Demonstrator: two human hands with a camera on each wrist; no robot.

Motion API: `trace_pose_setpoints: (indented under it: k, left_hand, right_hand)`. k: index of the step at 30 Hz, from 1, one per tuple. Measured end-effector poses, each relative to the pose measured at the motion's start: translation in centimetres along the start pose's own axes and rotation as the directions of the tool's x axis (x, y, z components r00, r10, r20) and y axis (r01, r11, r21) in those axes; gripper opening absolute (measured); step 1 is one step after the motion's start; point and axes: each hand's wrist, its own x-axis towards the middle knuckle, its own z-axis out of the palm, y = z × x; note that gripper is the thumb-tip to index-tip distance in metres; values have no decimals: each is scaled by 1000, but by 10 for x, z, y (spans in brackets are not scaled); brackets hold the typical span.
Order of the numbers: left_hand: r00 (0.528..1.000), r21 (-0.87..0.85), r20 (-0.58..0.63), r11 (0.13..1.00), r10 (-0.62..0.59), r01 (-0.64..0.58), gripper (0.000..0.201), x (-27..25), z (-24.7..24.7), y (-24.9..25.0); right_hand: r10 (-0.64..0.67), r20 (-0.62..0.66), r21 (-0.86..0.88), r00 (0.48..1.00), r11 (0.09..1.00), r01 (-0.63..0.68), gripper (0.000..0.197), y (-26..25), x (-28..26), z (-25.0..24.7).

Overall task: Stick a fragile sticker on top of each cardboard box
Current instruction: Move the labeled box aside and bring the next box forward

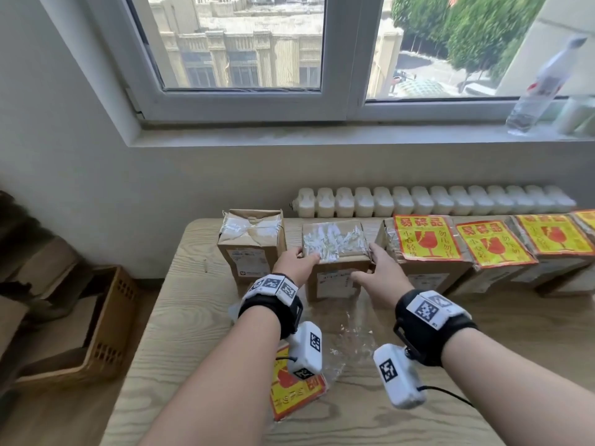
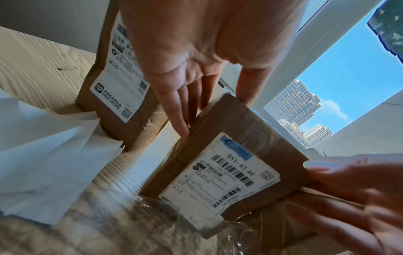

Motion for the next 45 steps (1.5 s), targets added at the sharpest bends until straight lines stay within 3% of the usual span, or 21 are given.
trace_pose_setpoints:
  k: [8,13,16,19,21,24,29,35,45]
  left_hand:
    - [965,-86,-210,980,159,-180,58,-34,-25,30]
    - [887,-99,-417,960,198,-261,41,-74,-29,52]
    - [814,-94,-542,947,209,-306,51,-97,-28,60]
    - [783,-99,-585,939,212,-328,59,-119,-22,64]
    - [791,-72,-570,946,221,-316,64,-130,-14,62]
    - [820,-8,-519,958,240,-286,63,-147,4,57]
    - [884,146,-391,965,257,-217,42,-168,50,54]
    - [950,66,-233,978,210,-200,42,-166,110,58]
    - [988,47,44,988,146,-148,23,-148,202,64]
  right_hand:
    - [-218,-71,109,973,968,225,55,-23,-12,-26]
    - [-302,-176,175,937,927,332,49,-33,-27,-46]
    - [-336,-214,205,917,903,378,50,-38,-39,-62]
    - [-376,-239,246,895,868,431,50,-34,-50,-75]
    - [-346,-251,259,904,876,407,61,-27,-60,-84]
    - [-285,-264,264,922,898,353,58,-9,-76,-98]
    - [-214,-303,195,929,940,280,51,38,-92,-115]
    - [-84,-304,130,949,983,129,30,97,-104,-148]
    - [155,-351,199,923,976,-88,30,186,-103,-184]
